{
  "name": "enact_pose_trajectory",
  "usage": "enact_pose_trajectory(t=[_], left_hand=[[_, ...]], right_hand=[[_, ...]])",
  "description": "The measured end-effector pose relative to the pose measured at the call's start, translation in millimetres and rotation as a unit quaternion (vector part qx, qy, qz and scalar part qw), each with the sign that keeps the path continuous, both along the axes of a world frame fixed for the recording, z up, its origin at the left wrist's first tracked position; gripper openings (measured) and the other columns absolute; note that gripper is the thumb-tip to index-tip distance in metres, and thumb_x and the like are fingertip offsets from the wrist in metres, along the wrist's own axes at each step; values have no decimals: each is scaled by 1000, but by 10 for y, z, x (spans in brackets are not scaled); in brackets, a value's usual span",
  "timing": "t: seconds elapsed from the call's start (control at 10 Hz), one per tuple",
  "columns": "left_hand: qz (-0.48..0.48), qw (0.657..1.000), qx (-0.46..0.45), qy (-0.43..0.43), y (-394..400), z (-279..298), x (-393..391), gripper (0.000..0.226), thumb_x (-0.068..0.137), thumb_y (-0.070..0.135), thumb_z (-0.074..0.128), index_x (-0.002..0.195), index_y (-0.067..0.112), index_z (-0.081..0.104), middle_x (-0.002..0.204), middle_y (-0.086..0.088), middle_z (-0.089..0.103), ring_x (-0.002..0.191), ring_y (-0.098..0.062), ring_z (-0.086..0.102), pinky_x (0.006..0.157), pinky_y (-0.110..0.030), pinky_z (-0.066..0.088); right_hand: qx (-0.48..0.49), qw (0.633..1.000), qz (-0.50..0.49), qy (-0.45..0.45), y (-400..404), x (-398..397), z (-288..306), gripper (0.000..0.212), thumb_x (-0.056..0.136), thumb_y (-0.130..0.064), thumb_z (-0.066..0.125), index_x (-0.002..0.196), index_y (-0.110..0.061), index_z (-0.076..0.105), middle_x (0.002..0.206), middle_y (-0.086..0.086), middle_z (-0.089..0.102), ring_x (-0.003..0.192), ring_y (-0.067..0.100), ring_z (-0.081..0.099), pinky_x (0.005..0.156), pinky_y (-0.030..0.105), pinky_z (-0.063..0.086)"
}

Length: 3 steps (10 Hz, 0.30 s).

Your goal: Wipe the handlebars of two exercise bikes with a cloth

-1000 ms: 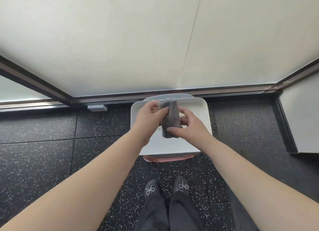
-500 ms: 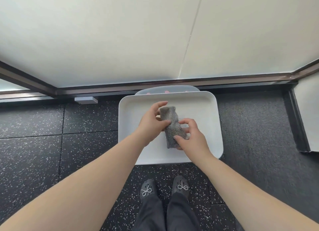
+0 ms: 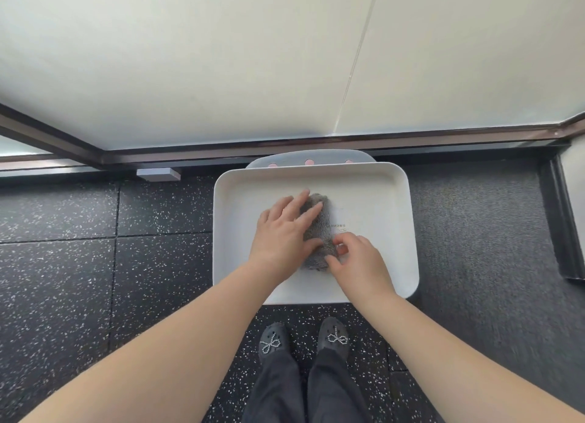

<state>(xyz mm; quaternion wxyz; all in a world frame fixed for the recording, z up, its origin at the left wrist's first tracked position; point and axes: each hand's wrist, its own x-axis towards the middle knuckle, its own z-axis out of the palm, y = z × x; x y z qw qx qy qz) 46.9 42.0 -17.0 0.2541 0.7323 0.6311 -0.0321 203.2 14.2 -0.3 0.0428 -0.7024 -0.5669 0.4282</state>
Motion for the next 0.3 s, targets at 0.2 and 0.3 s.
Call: enact_pose_trajectory(t=[0.2,0.3], left_hand=[[-43,993,-69,86,37,24,6,70,93,61,33,150,42,-4,161,10,-11,149,-21,-9,117,-53,-4],[-22,993,-77,88,26,187,-88,71,94,58,35,150,39,-4,162,8,-10,149,-20,-8,119,-50,-3]], right_hand=[[-27,999,19,-4,-28,-2,-23,40,87,-16,58,127,-17,59,108,5,54,87,10,44,76,17,31],[-49,998,23,-10,-44,63,135,50,89,-19,58,138,-20,47,125,8,48,102,20,54,88,25,40]])
